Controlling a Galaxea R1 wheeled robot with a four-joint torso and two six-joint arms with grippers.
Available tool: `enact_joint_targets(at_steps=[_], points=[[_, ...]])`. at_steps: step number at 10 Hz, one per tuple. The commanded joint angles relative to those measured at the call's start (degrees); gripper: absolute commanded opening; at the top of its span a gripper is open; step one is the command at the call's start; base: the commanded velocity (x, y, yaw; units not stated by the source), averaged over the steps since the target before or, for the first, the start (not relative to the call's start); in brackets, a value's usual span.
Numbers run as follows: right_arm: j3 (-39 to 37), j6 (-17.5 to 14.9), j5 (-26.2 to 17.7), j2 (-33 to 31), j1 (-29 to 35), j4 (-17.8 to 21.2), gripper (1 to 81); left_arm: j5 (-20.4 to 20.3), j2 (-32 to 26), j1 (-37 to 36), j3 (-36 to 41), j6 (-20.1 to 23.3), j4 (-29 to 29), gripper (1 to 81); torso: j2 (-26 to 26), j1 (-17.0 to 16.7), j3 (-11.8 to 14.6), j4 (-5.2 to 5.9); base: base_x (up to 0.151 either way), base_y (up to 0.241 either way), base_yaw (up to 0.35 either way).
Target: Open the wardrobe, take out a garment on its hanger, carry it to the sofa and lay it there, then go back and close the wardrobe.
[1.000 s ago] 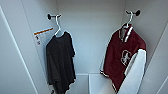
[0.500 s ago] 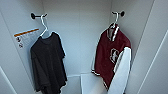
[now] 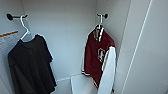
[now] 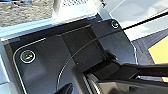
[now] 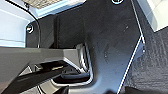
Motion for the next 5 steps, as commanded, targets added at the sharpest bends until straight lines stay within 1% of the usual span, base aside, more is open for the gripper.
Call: enact_joint_targets(at_steps=[1,2,3,5], points=[[0.44,-0.28,-3.06,0.06,2.71,-0.33,81.1,1.20,-0.39,-2.50,-0.10,-0.07,0.74,81.1,0.00,0.01,0.00,0.13,0.000,0.000,0.000],[0.44,-0.37,-3.06,0.15,2.72,-0.58,81.1,1.02,-0.30,-3.21,-0.10,0.02,0.82,81.1,0.00,0.01,0.19,-1.14,0.000,0.000,0.000],[0.44,-0.37,-2.97,0.06,2.55,-0.43,81.1,0.84,-0.39,-4.44,0.25,0.02,1.09,81.1,0.00,0.01,0.23,-1.58,0.000,0.000,0.000],[0.26,-0.37,-2.89,0.50,2.72,-0.06,81.1,0.84,-0.30,-7.16,0.95,0.02,1.79,81.1,0.00,0.01,0.26,-1.53,0.000,0.000,0.000]])
